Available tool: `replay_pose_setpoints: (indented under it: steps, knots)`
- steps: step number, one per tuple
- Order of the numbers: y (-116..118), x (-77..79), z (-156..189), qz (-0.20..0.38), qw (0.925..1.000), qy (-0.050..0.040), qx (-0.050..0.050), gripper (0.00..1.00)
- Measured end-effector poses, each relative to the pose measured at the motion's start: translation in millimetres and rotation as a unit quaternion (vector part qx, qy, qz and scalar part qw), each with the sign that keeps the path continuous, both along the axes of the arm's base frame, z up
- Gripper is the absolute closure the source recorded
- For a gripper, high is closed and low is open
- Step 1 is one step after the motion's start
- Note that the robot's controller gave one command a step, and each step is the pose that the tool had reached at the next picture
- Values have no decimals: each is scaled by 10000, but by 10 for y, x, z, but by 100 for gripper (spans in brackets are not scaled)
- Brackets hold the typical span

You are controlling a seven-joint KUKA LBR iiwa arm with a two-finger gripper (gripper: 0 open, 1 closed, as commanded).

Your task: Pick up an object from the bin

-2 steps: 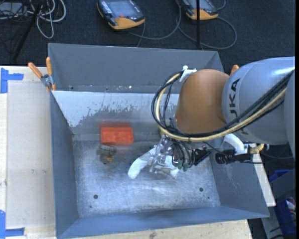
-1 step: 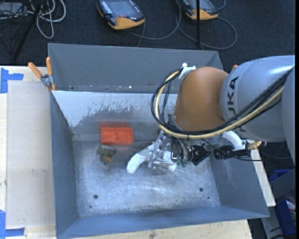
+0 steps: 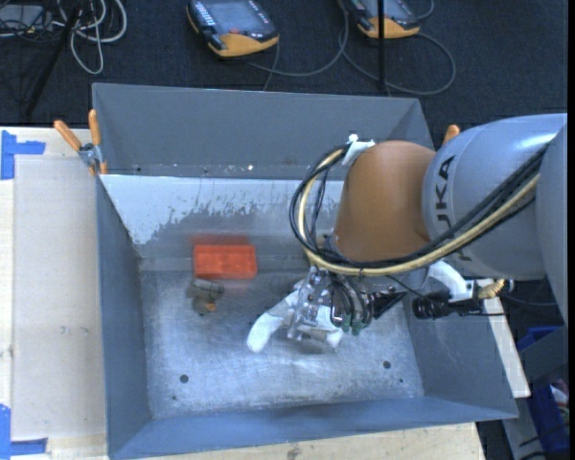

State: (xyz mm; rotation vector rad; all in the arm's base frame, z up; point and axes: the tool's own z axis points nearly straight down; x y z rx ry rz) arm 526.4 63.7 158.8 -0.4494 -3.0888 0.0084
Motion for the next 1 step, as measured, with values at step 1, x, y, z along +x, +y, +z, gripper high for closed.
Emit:
replay_pose_setpoints:
  steps: [1]
  knots:
    - [-47, 265, 748, -224, 9997, -99, 5, 100]
